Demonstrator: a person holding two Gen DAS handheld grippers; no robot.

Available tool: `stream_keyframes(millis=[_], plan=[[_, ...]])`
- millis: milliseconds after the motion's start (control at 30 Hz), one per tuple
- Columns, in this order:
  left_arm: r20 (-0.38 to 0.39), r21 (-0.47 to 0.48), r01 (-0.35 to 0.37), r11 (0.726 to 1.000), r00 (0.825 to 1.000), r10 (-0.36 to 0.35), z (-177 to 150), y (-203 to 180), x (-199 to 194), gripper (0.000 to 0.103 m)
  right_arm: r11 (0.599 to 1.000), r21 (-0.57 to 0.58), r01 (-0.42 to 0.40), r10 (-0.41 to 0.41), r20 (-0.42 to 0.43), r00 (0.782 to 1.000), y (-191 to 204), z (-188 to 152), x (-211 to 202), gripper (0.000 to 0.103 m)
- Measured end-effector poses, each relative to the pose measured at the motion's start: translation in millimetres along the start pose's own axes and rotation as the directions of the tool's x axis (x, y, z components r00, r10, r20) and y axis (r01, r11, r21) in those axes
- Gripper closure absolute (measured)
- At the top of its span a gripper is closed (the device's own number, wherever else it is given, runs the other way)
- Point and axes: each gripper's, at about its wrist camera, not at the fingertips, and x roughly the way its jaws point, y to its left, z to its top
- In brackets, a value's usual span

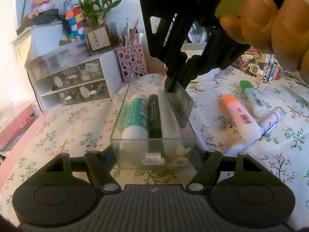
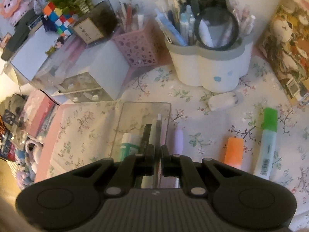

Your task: Organize stationery

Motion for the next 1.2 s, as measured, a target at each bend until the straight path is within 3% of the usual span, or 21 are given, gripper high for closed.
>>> stream_keyframes(millis=[200, 367, 567, 733, 1000, 1200], plan=[[0.0, -0.001, 0.001, 1.0, 1.0, -0.001, 0, 0, 0, 0.031, 0.998, -0.059, 0.038, -0.038, -0.004, 0.999, 9, -2, 0, 0.102], [0.001, 0.003, -0.001, 1.0, 1.0, 0.001, 0, 1, 0, 0.031, 0.979, -0.169, 0.109, -0.117, -0.034, 0.993, 24, -2, 2, 0.101], [-0.001, -0.002, 0.004, 1.0, 1.0, -0.004, 0, 2, 0, 0.031, 0.969, -0.221, 0.113, -0.13, -0.06, 0.99, 30, -3, 1, 0.101], [-0.001, -0.003, 0.005, 1.0, 1.0, -0.005, 0, 2, 0, 0.031, 0.98, -0.186, 0.072, -0.081, -0.044, 0.996, 22, 2, -8, 0.101], [0.007, 0.02, -0.009, 1.0, 1.0, 0.009, -1, -3, -1, 0.031, 0.997, -0.066, 0.033, -0.03, 0.041, 0.999, -26, 3, -25, 0.097], [-0.006, -0.025, 0.022, 0.999, 1.0, -0.022, 0, 5, 0, 0.031, 0.996, 0.007, 0.088, -0.088, 0.026, 0.996, -70, -9, -16, 0.096]])
